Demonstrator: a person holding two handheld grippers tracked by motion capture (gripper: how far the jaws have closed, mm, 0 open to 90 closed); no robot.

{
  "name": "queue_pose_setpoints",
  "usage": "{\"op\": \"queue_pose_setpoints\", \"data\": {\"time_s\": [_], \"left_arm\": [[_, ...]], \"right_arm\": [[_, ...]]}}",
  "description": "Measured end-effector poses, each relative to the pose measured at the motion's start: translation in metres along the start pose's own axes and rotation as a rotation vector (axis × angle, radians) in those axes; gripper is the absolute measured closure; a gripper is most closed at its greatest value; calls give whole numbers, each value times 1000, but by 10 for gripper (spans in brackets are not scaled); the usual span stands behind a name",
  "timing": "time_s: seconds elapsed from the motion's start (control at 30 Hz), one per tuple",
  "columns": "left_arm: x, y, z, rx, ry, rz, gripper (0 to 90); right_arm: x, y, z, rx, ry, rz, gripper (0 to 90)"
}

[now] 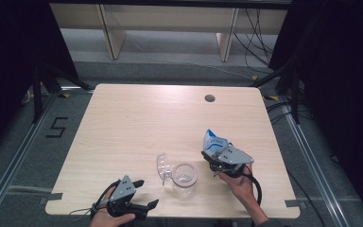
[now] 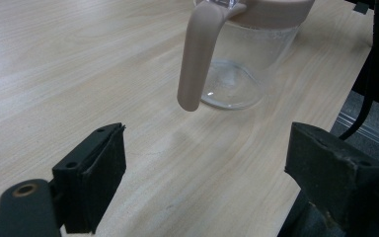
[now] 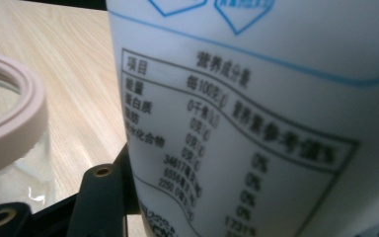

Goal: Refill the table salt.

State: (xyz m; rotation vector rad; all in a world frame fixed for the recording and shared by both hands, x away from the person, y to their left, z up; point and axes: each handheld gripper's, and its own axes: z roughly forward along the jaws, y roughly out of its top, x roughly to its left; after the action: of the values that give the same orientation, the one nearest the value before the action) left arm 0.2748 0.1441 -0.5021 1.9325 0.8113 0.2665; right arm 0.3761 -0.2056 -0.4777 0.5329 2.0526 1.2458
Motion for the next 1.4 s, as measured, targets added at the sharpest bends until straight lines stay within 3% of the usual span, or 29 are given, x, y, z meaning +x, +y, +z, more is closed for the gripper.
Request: {"op": "queue_pose_setpoints", "data": {"time_s": [0.3,0.4,0.53,0.7,0.8,0.87,0.9,0.97,1.07,1.17,1.3,1.4], "left_arm": [[0,0,0,1,2,-1,150],[2,0,-1,5,2,17,150],[1,0,-1,1,10,-1,150],[2,0,-1,3,10,13,151],[2,0,0,-3,1,11,150],[2,0,0,6,5,17,151],[1,0,-1,7,14,-3,151],[2,0,-1,9,17,0,151],[2,0,0,0,13,-6,150],[2,0,1,5,8,-1,150],[1,0,1,1,5,-3,151],[2,0,1,-1,5,-6,151]], "right_arm": [[10,6,-11,12,-25,-95,452],[12,8,-14,14,-44,-142,452],[17,9,-18,18,-61,-168,454],[19,10,-22,34,-82,-253,454],[23,10,-25,35,-87,-242,454],[23,10,-25,42,-93,-271,454],[24,10,-26,42,-97,-264,455],[23,10,-26,51,-103,-309,455],[25,10,-27,56,-112,-301,455],[25,11,-27,59,-120,-350,456],[27,10,-28,70,-134,-356,456],[29,11,-27,74,-146,-388,456]]}}
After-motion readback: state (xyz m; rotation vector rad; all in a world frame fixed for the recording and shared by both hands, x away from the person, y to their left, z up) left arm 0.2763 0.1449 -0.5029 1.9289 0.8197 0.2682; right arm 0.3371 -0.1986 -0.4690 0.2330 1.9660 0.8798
